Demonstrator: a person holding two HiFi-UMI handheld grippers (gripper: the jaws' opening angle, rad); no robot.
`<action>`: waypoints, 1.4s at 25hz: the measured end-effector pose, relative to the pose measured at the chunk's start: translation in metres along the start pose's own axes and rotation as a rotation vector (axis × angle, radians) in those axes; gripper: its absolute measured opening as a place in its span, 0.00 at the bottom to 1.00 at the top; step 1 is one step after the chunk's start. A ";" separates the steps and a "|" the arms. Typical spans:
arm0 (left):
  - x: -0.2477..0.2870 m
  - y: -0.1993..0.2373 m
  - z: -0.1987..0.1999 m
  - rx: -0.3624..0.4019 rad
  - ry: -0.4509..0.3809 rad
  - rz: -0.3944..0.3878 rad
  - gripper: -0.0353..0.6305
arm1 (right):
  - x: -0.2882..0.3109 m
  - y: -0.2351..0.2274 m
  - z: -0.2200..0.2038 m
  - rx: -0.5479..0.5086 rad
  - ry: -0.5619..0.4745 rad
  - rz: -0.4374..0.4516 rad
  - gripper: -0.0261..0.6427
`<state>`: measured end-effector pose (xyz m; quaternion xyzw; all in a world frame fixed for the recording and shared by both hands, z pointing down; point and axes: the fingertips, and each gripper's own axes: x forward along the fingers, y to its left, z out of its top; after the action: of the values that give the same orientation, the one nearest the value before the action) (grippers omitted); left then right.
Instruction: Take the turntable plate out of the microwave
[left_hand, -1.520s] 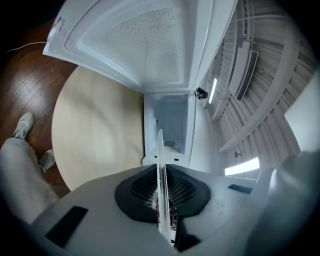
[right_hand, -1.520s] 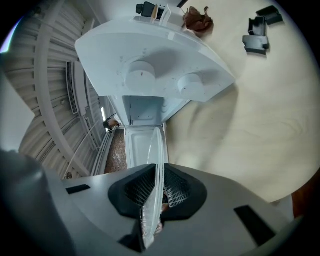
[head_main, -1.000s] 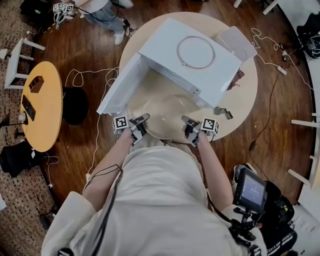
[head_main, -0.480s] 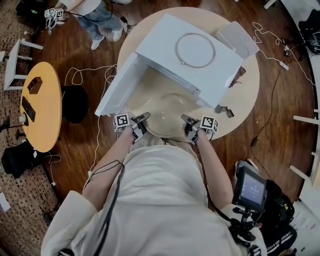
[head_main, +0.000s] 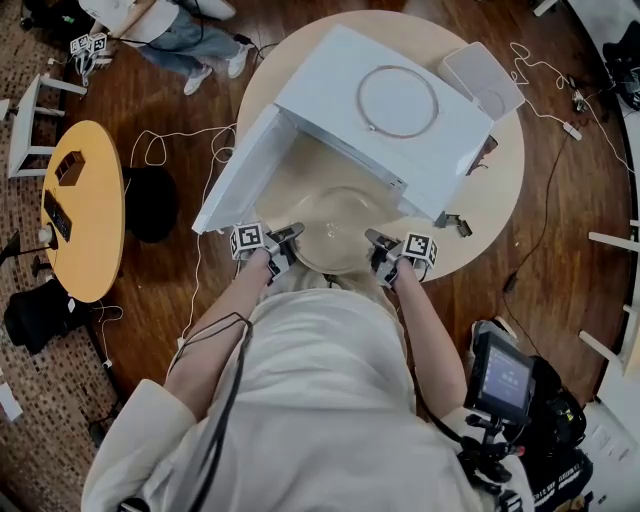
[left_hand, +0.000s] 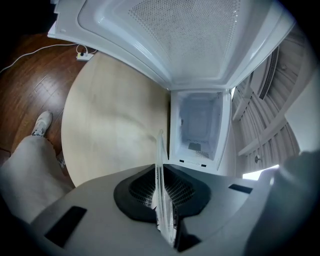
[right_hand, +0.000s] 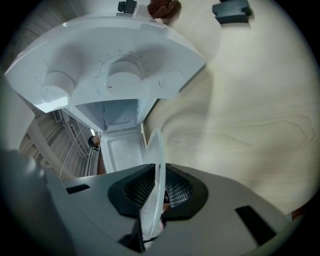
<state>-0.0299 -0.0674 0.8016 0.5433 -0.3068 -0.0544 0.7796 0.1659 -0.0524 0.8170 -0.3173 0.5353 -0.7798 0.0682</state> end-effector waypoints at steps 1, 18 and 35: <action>-0.001 0.001 0.001 -0.004 -0.001 0.003 0.10 | 0.001 -0.001 0.000 0.003 0.000 -0.002 0.09; -0.011 0.016 0.000 -0.038 0.005 0.040 0.10 | 0.016 -0.021 -0.012 0.050 0.004 -0.027 0.10; -0.007 0.026 -0.002 -0.047 0.023 0.119 0.10 | 0.018 -0.045 -0.018 0.086 -0.046 -0.050 0.12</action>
<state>-0.0410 -0.0526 0.8216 0.5063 -0.3281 -0.0088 0.7975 0.1520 -0.0279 0.8598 -0.3451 0.4916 -0.7960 0.0744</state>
